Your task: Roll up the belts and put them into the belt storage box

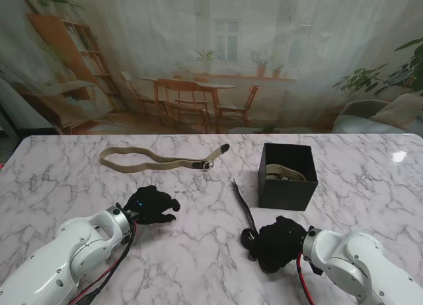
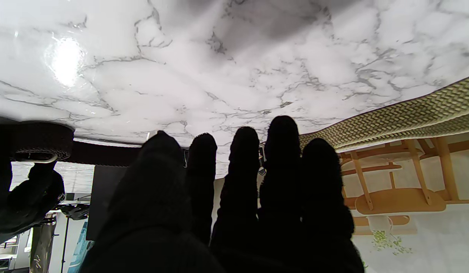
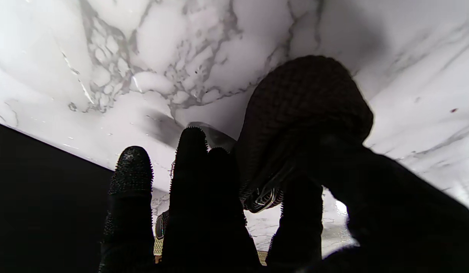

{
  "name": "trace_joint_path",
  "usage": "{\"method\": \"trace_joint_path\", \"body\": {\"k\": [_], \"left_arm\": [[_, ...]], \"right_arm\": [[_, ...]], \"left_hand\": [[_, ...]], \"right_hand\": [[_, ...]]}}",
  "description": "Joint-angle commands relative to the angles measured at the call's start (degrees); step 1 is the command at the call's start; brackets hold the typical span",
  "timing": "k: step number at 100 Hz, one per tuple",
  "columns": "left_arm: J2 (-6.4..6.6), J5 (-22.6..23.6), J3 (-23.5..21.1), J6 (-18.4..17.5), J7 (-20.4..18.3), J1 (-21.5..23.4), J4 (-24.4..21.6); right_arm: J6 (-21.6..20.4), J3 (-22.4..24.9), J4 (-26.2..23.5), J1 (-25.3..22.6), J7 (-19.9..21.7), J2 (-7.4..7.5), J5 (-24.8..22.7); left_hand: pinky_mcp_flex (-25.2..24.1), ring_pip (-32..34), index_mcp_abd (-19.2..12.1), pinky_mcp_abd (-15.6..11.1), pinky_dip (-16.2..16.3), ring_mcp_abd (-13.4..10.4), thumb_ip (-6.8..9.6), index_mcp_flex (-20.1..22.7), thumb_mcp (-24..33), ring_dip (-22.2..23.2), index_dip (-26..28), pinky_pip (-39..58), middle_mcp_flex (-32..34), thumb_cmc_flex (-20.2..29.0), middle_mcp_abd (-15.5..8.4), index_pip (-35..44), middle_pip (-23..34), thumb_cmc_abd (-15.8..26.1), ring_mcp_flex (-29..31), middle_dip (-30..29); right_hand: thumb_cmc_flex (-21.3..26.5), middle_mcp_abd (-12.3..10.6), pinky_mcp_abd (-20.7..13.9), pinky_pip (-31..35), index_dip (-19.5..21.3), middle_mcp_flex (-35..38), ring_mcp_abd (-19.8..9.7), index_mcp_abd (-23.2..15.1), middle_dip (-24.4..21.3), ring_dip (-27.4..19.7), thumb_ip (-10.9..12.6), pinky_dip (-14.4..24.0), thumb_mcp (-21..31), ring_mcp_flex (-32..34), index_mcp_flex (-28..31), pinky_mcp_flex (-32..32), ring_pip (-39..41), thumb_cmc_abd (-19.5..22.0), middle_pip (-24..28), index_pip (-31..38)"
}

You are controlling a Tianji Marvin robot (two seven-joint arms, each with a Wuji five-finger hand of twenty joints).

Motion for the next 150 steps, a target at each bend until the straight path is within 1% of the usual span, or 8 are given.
{"method": "trace_joint_path", "body": {"k": [1,13,21,45,67,92,106,150], "left_arm": [[-0.10,-0.17,0.24,0.00,-0.96,-0.09,-0.04],[-0.08,-0.13,0.31,-0.02,-1.02,-0.13,-0.05],[-0.08,-0.06,0.30,-0.05,-0.98,-0.14,-0.06],[-0.09,0.07,0.05,-0.13,-0.76,0.04,-0.13],[-0.07,0.14,-0.10,-0.15,-0.81,0.14,-0.17],[-0.03,0.03,0.06,-0.43,-1.22,0.07,-0.22],[0.03,0.47,0.03,-0.52,-1.38,0.15,-0.40],[-0.01,0.17,-0.05,-0.52,-1.47,0.22,-0.48]], "right_arm": [[0.96,-0.50,1.15,-0.90,1.11,-0.21,0.77],[1.69,-0.41,1.06,-1.02,1.89,-0.25,2.90],[2.04,-0.16,0.90,-1.19,1.82,-0.33,4.13],[2.87,0.35,0.08,-1.55,0.83,-0.64,6.13],[1.81,0.91,0.19,-2.51,-6.32,-1.15,0.73],[1.19,0.81,0.62,-3.00,-8.06,-1.09,-1.71],[1.54,-0.13,1.92,-2.36,-9.03,-1.04,-2.25],[2.65,-0.22,1.10,-2.18,-8.57,-1.09,-2.81]], "left_hand": [[-0.83,0.02,1.36,0.65,-0.58,1.88,0.67,-1.35,-1.50,-0.24,0.55,-0.41,-0.63,1.94,0.77,-0.67,-0.58,1.83,-0.42,-0.50],[-0.91,-0.01,1.33,0.73,-0.57,1.92,0.66,-1.40,-1.54,-0.24,0.55,-0.42,-0.63,2.04,0.71,-0.69,-0.59,2.00,-0.49,-0.50],[-0.84,-0.01,1.35,0.69,-0.55,1.95,0.64,-1.38,-1.61,-0.24,0.57,-0.38,-0.59,2.04,0.73,-0.66,-0.58,2.10,-0.46,-0.50],[-0.92,-0.04,1.41,0.75,-0.53,1.99,0.64,-1.52,-1.71,-0.25,0.50,-0.37,-0.69,2.06,0.77,-0.76,-0.64,2.42,-0.52,-0.51],[-1.06,-0.03,1.41,0.81,-0.49,2.06,0.58,-1.33,-1.96,-0.22,0.56,-0.33,-0.66,1.78,0.80,-0.71,-0.67,2.81,-0.60,-0.52],[-3.92,-1.56,1.37,1.63,-0.60,2.82,0.28,-0.48,-3.39,-0.72,0.67,-1.40,-2.88,-1.84,1.10,-0.99,-2.35,5.87,-3.36,-1.17],[-5.18,-2.66,1.08,1.91,-0.65,2.94,0.30,-0.18,-3.57,-1.26,0.91,-2.12,-4.50,-2.60,1.31,-1.36,-3.81,6.33,-4.67,-1.79],[-5.23,-2.62,1.40,1.91,-0.28,3.13,0.32,-0.64,-3.57,-1.47,1.06,-2.24,-3.53,-3.22,1.25,-2.78,-3.93,6.97,-4.52,-1.86]], "right_hand": [[0.61,-3.99,2.19,1.04,-1.16,0.13,-0.42,4.31,1.63,1.48,2.16,1.07,-1.85,2.28,2.79,0.81,3.56,2.74,0.74,-0.03],[-3.02,-4.10,1.66,2.03,-2.79,0.53,-0.17,14.47,0.00,1.39,2.53,1.27,-3.79,3.26,1.27,2.00,3.31,4.68,-2.41,-3.73],[-7.86,-4.04,1.19,3.26,-4.22,2.80,0.47,19.20,-1.67,1.55,1.77,1.30,-14.12,4.65,0.54,3.04,3.56,8.83,-2.93,-6.23],[-7.88,-2.57,0.82,7.24,-5.82,11.83,1.98,23.01,-4.05,2.36,1.70,1.06,-18.43,12.69,1.85,8.98,6.05,13.73,-3.64,-7.66],[-5.63,-5.01,-0.42,10.10,-4.53,16.24,1.68,8.00,-3.08,3.23,1.68,0.96,-23.29,12.98,8.92,9.12,6.64,14.98,-1.94,-2.17],[-1.67,-5.02,-1.81,8.00,-16.78,12.82,1.51,-3.34,-1.57,2.74,-3.91,0.72,-23.27,4.77,8.35,3.59,5.00,9.93,-4.14,7.19],[-3.01,-7.87,-2.38,7.24,-14.08,12.76,0.02,12.34,-0.49,1.76,-0.14,1.27,-18.05,3.73,12.82,3.43,5.86,11.64,-2.30,2.76],[-5.09,-8.28,-2.95,13.44,-12.58,26.65,0.65,25.97,1.96,5.62,1.59,1.85,-10.55,16.06,1.73,11.53,12.30,7.23,1.03,-6.47]]}}
